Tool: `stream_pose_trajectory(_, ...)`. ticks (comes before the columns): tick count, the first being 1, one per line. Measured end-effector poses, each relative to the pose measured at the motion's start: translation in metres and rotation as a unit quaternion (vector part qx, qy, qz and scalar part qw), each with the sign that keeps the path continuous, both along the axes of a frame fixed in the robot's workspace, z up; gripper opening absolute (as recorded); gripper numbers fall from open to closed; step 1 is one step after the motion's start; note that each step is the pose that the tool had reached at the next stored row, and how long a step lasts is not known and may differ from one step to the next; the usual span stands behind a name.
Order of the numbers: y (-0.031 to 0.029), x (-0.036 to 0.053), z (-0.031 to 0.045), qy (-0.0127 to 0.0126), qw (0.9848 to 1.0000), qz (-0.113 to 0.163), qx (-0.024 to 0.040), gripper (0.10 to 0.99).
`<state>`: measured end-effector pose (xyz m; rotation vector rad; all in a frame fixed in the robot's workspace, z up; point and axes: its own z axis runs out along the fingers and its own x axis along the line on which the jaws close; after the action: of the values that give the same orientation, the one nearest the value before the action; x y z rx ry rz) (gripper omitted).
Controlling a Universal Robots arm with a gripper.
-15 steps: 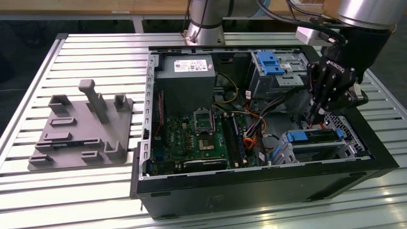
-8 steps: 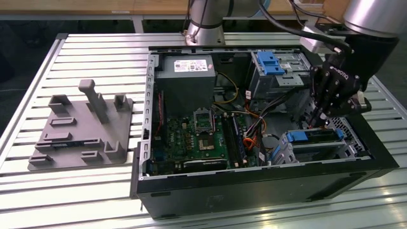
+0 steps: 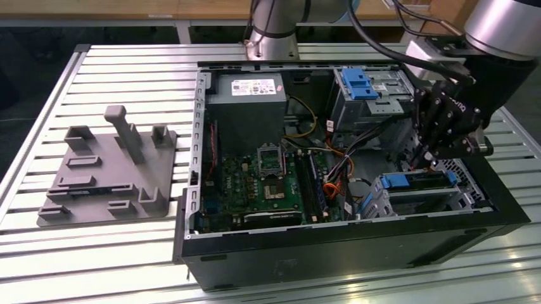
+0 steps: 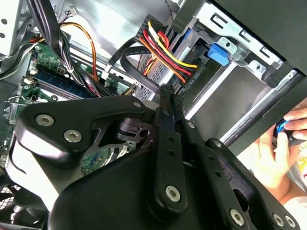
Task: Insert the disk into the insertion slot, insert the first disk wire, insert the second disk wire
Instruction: 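Insert the second disk wire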
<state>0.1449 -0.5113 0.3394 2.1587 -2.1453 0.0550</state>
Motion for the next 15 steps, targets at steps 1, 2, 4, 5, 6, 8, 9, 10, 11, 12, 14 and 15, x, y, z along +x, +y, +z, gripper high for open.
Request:
stream_pose_trajectory(1,-0.0012,0.0000,-0.0001,0.0000,1.0000,0.000,0.0021,0.145)
stream_pose_trajectory(2,-0.0019,0.0000,0.0000,0.0000,1.0000,0.000,0.0036,0.145)
stream_pose_trajectory(4,-0.0021,0.0000,0.0000,0.0000,1.0000,0.000,0.0045,0.145)
stream_pose_trajectory(5,-0.0021,0.0000,-0.0001,0.0000,1.0000,0.000,0.0046,0.145)
stream_pose_trajectory(6,-0.0021,0.0000,0.0000,0.0000,1.0000,0.000,0.0046,0.145)
stream_pose_trajectory(8,-0.0021,0.0000,0.0000,0.0000,1.0000,0.000,0.0048,0.145)
stream_pose_trajectory(9,-0.0021,0.0000,-0.0001,0.0000,1.0000,0.000,0.0049,0.145)
stream_pose_trajectory(10,-0.0022,0.0000,-0.0001,0.0000,1.0000,0.000,0.0053,0.145)
stream_pose_trajectory(11,-0.0026,0.0000,-0.0001,0.0000,1.0000,0.000,0.0086,0.145)
stream_pose_trajectory(12,-0.0031,0.0000,0.0000,0.0000,0.9999,0.000,0.0167,0.145)
stream_pose_trajectory(14,-0.0042,0.0000,-0.0001,0.0000,0.9994,0.000,0.0352,0.145)
stream_pose_trajectory(15,-0.0051,0.0000,0.0000,0.0000,0.9991,0.000,0.0424,0.145)
